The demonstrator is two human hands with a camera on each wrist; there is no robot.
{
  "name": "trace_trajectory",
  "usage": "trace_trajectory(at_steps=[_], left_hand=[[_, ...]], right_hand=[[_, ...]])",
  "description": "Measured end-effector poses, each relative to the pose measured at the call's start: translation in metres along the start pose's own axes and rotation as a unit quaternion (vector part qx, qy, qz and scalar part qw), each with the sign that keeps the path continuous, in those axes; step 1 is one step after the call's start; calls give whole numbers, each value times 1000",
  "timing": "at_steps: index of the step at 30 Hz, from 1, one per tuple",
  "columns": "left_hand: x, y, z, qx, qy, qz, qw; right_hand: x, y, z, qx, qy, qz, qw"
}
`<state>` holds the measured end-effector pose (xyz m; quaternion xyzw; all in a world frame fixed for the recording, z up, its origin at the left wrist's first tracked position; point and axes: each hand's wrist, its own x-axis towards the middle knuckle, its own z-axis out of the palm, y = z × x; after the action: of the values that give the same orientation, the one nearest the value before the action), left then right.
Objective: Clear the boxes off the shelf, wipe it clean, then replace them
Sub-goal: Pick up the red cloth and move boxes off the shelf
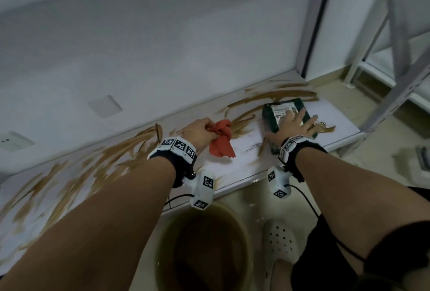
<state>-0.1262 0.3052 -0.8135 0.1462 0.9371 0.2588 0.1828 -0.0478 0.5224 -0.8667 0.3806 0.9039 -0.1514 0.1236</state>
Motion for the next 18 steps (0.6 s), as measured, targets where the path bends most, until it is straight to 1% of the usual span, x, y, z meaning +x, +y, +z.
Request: trace_trajectory(at_steps=[4, 7, 13, 18], left_hand=[[6, 9, 6, 31, -4, 2, 1000], [7, 10, 6, 25, -9, 10, 1000], [5, -3, -9, 15, -16, 5, 1000], [-7, -31, -28, 9, -3, -13, 1000]], right_hand=[[11, 12, 0, 28, -44, 56, 997], [10, 11, 1, 43, -53, 81, 994], [-1, -4, 3, 17, -90, 77, 993], [-29, -27, 4, 9, -88, 57, 994]])
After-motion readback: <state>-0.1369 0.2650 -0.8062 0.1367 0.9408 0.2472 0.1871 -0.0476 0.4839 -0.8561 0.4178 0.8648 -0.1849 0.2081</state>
